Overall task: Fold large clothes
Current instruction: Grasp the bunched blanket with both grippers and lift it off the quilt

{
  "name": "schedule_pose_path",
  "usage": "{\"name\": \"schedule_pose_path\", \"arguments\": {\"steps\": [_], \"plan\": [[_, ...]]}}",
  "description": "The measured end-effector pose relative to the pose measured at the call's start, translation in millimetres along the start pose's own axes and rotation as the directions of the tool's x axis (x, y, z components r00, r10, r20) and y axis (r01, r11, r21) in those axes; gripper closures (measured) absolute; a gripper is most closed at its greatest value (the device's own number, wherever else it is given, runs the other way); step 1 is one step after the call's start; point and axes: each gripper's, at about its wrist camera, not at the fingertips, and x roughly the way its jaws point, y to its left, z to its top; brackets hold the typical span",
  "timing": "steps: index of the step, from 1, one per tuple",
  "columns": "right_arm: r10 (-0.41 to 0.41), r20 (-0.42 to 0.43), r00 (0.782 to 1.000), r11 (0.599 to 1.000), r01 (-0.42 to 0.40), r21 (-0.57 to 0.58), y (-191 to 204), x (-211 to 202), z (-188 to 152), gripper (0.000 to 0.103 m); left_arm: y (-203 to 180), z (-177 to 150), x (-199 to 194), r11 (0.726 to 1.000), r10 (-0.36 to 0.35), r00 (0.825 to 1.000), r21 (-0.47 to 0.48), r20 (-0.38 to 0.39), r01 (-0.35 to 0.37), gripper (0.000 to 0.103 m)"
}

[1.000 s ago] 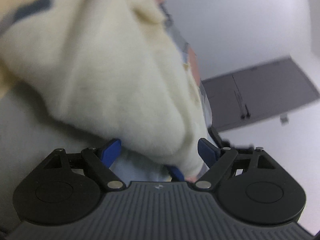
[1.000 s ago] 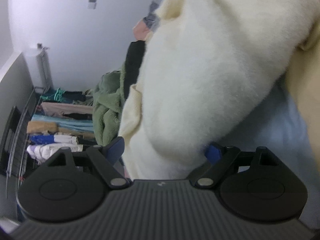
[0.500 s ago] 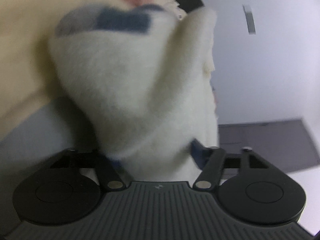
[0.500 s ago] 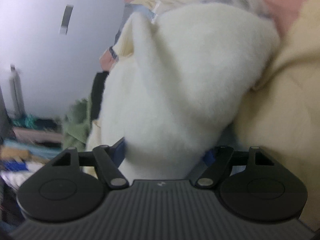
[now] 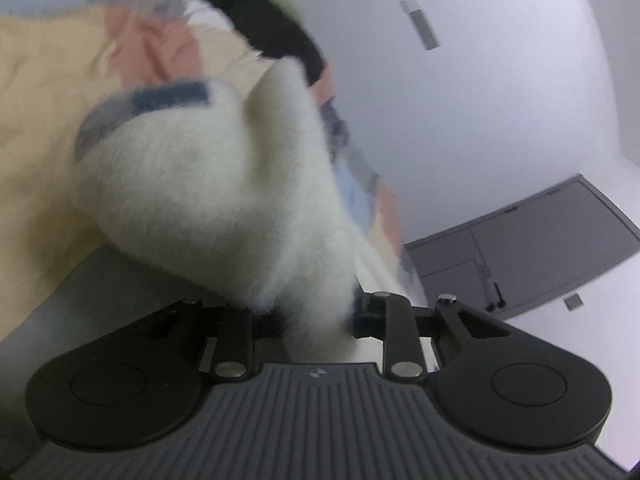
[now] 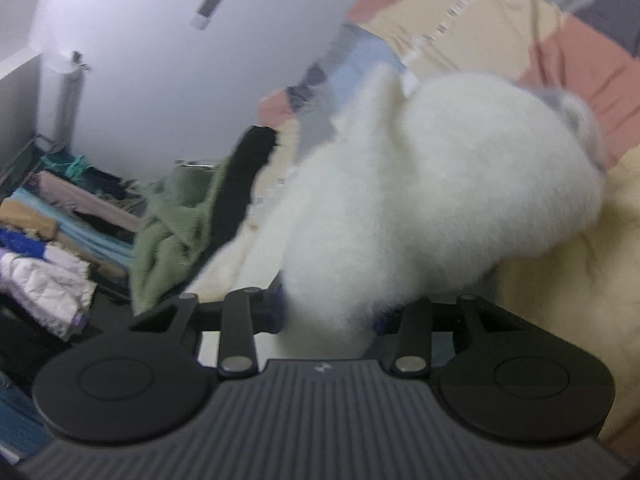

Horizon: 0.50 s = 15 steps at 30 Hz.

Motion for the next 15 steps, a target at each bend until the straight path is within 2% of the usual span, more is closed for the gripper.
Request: {"name": "schedule_pose_path", "arguments": {"steps": [6, 9, 11, 13, 15], "plan": [[0.034, -0.003, 0.999, 0.996, -0.034, -0.077, 24, -49, 1, 0.061, -25, -16, -44, 0.997, -0.018, 0.999, 0.070, -0.032, 0.020, 0.072], [0.016, -0.023, 1.000, 0.998, -0.018, -0.066, 19, -56, -4, 0.059, -19, -25, -54, 0.997, 0.024, 0.995, 0.071, -0.093, -0.017, 0.066], [-0.019, -0.056, 0.998, 0.999, 0.016, -0.046, 9, -52, -7, 0.055, -10, -35, -56, 0.997, 0.048, 0.989, 0.069, -0.138, -0.038, 0.045], [-0.051, -0.096, 0.994, 0.999, 0.050, -0.018, 1, -45, -8, 0.047, -2, -40, -51, 0.999, 0.041, 0.986, 0.038, -0.163, -0.036, 0.034], [-0.052, -0.115, 0.992, 0.999, 0.050, -0.019, -2, -46, -13, 0.040, 5, -43, -46, 0.999, 0.039, 0.984, 0.009, -0.176, -0.038, 0.029]]}}
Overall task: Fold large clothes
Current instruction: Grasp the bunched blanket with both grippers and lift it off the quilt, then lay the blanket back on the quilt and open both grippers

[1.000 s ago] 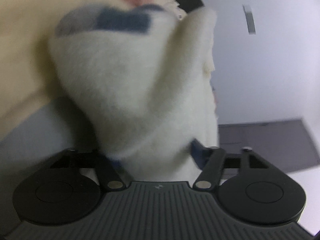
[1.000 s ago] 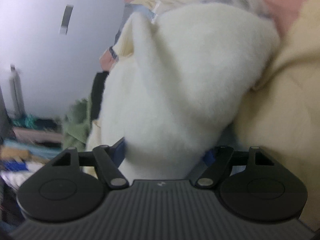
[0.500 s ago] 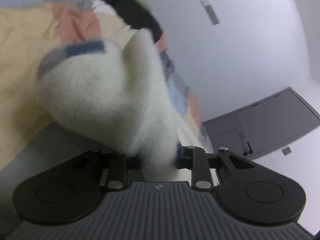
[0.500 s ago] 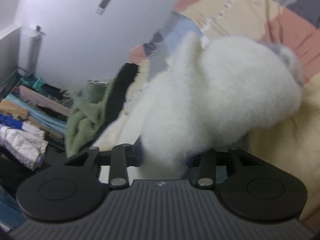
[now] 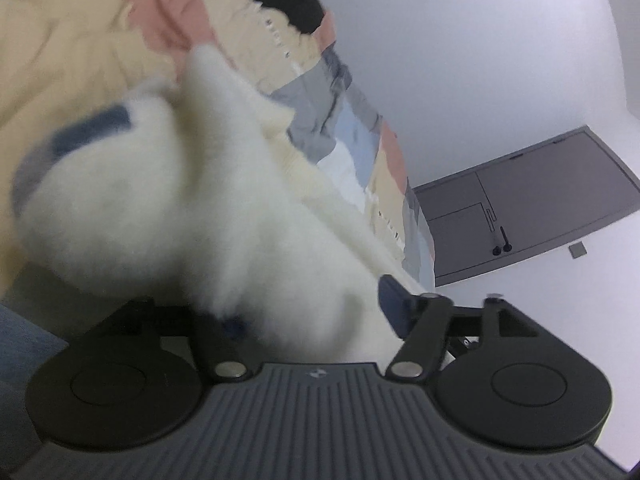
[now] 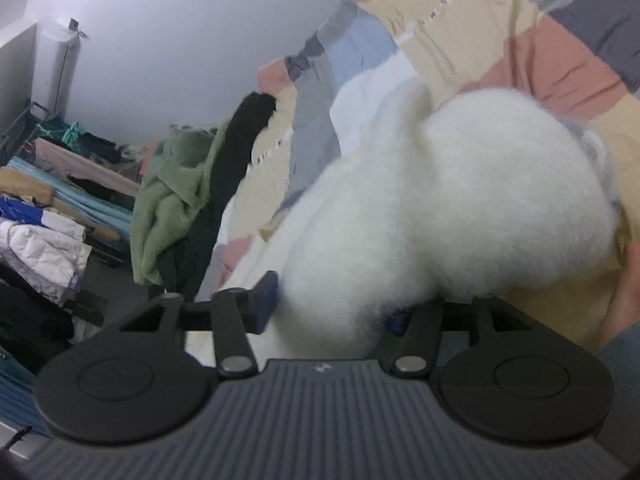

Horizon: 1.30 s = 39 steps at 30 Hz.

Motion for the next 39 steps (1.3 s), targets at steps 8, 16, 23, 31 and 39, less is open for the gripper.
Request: {"name": "schedule_pose_path", "arguments": {"steps": [8, 16, 23, 31, 39], "plan": [[0.047, 0.020, 0.999, 0.999, -0.046, -0.021, 9, -8, 5, 0.035, -18, 24, 3, 0.998, -0.036, 0.998, 0.048, 0.057, 0.033, 0.027], [0.073, 0.065, 0.995, 0.988, -0.064, -0.139, 39, 20, 47, 0.028, -65, 70, 36, 0.975, -0.035, 0.991, 0.221, 0.130, 0.006, 0.027], [0.006, 0.074, 0.997, 0.979, 0.009, -0.203, 32, 77, 76, 0.030, -67, 110, 111, 0.930, 0.042, 0.987, 0.355, 0.152, -0.094, 0.027], [-0.007, 0.050, 0.999, 0.952, 0.022, -0.304, 14, 137, 91, 0.031, -28, 142, 174, 0.906, 0.083, 0.988, 0.404, 0.132, -0.130, 0.024], [0.023, 0.056, 0.998, 0.946, -0.004, -0.325, 4, 171, 108, 0.031, -18, 155, 212, 0.866, 0.118, 0.981, 0.467, 0.152, -0.177, 0.024]]}}
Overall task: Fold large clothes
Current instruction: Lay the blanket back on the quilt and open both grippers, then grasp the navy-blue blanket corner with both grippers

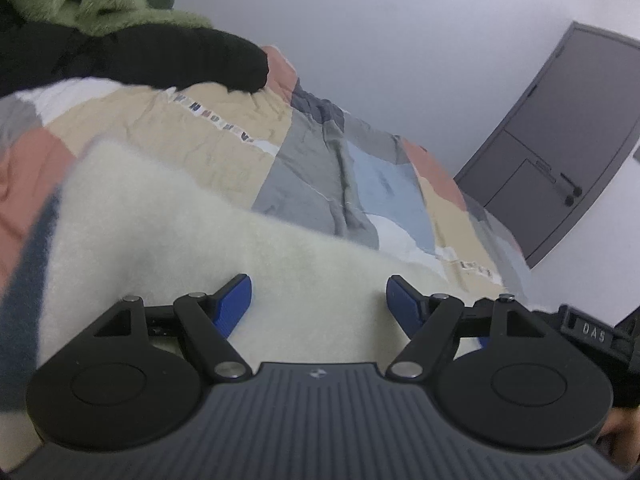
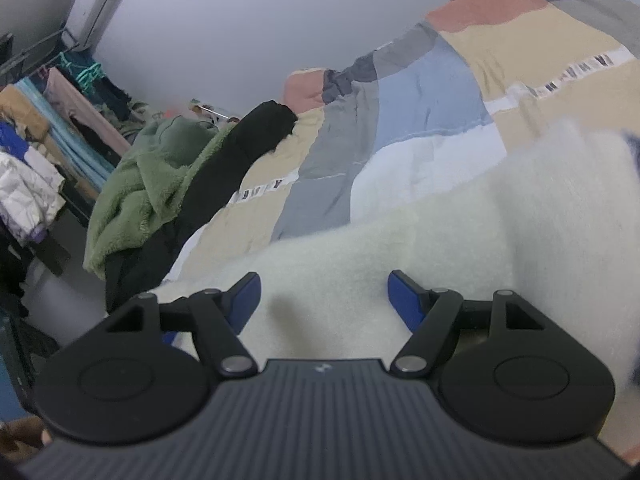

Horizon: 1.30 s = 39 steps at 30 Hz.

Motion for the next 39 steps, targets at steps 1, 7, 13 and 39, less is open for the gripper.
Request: {"name": "schedule_pose_path", "arguments": {"steps": [1, 7, 13, 39], "plan": [[-0.002, 0.004, 1.000, 1.000, 0.002, -0.005, -1, 3, 1, 0.031, -1, -1, 0, 1.000, 0.003, 1.000, 0.012, 0.004, -0.003, 0.024], [-0.030, 0.017, 0.999, 0.996, 0.031, -0.083, 9, 5, -3, 0.031, 1, 0, -4, 1.000, -0.020, 1.000, 0.008, 0.003, 0.020, 0.024], [-0.052, 0.049, 0.997, 0.991, 0.058, -0.120, 18, -19, -2, 0.031, 0, 5, -41, 0.999, -0.029, 0.996, -0.029, 0.080, 0.031, 0.024], [-0.367, 0.126, 0.922, 0.925, 0.376, -0.057, -46, -52, 26, 0.033, 55, 11, -59, 0.960, 0.265, 0.957, -0.127, 0.116, -0.251, 0.060]]}}
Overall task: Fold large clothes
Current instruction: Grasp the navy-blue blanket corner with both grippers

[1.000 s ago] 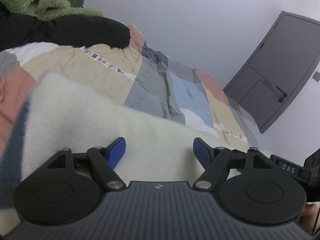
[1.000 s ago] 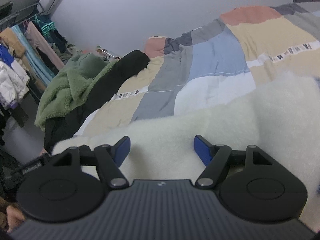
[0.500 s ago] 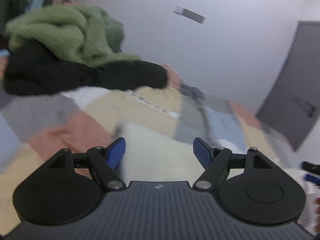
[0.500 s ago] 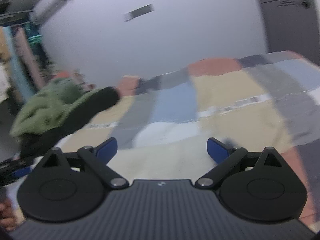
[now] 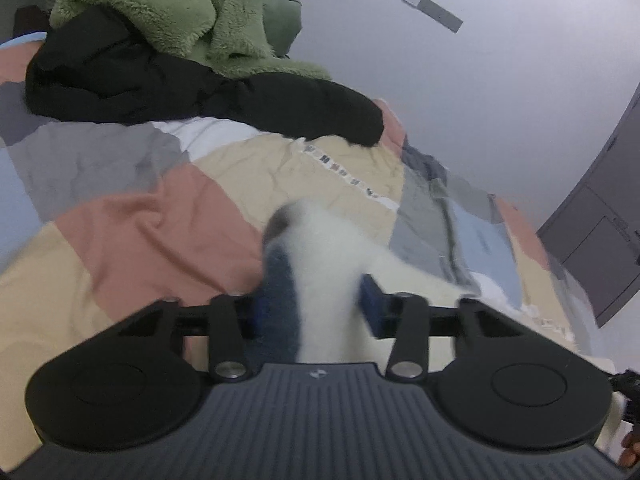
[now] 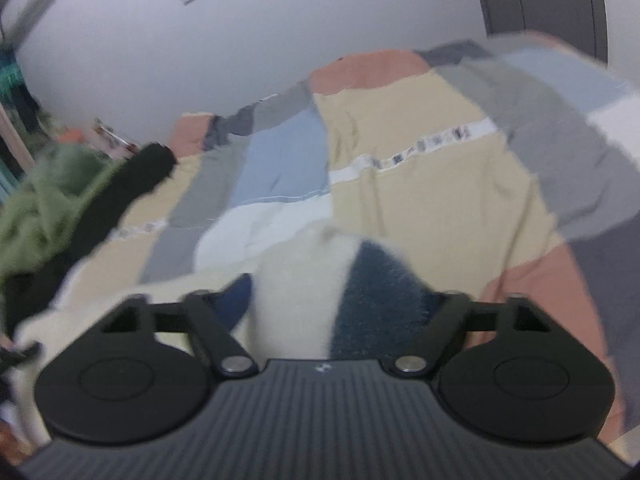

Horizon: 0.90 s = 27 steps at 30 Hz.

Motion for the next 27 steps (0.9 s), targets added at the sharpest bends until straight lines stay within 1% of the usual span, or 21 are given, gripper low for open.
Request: {"name": "schedule_pose_path", "arguments": {"steps": [1, 2, 4, 7, 10, 13, 15, 17, 20, 22, 23, 24, 27], "plan": [[-0.004, 0.008, 1.000, 1.000, 0.005, -0.023, 3, 0, 0, 0.039, -1, 1, -1, 1.000, -0.003, 1.000, 0.006, 0.006, 0.003, 0.067], [-0.005, 0.017, 1.000, 1.000, 0.005, -0.027, 5, -1, 0, 0.043, -3, 2, -1, 1.000, -0.008, 1.000, 0.008, 0.009, 0.008, 0.071], [0.017, 0.048, 0.999, 0.999, -0.016, -0.029, 7, -7, 1, 0.052, -6, 6, -6, 0.999, -0.039, 0.999, 0.003, 0.029, 0.038, 0.074], [0.035, 0.098, 0.995, 0.999, -0.032, -0.032, 8, -14, 6, 0.056, -13, 14, -14, 0.997, -0.079, 0.995, 0.009, 0.057, 0.079, 0.075], [0.036, 0.124, 0.992, 0.999, -0.034, -0.019, 6, -9, 14, 0.057, -19, 20, -10, 0.997, -0.070, 0.995, 0.046, 0.065, 0.067, 0.075], [0.025, 0.123, 0.992, 0.999, -0.021, -0.029, 7, 3, 19, 0.057, -19, 22, 4, 0.997, -0.042, 0.998, 0.062, 0.037, 0.040, 0.075], [0.007, 0.104, 0.995, 0.999, -0.003, -0.040, 7, 14, 19, 0.057, -17, 21, 14, 0.997, -0.017, 1.000, 0.078, 0.020, 0.015, 0.074], [-0.011, 0.078, 0.997, 0.999, 0.015, -0.043, 4, 26, 17, 0.057, -11, 19, 22, 0.998, -0.006, 1.000, 0.060, -0.004, 0.007, 0.074], [-0.024, 0.018, 1.000, 1.000, 0.023, 0.008, -7, 43, 12, 0.052, -4, 17, 25, 0.999, -0.009, 1.000, 0.047, -0.012, 0.010, 0.072], [-0.012, 0.002, 1.000, 0.999, 0.012, 0.053, -14, 46, 8, 0.051, -2, 17, 24, 0.999, -0.011, 1.000, 0.037, -0.016, 0.012, 0.071], [-0.011, 0.000, 1.000, 0.998, 0.011, 0.057, -13, 44, 7, 0.051, -2, 17, 23, 0.999, -0.011, 1.000, 0.032, -0.018, 0.012, 0.070], [-0.014, 0.003, 1.000, 0.999, 0.013, 0.045, -11, 42, 7, 0.050, -2, 16, 21, 0.999, -0.013, 1.000, 0.030, -0.018, 0.013, 0.068], [-0.015, 0.011, 1.000, 1.000, 0.015, 0.022, -7, 35, 7, 0.049, -3, 16, 16, 0.999, -0.006, 1.000, 0.038, -0.020, 0.006, 0.054]]}}
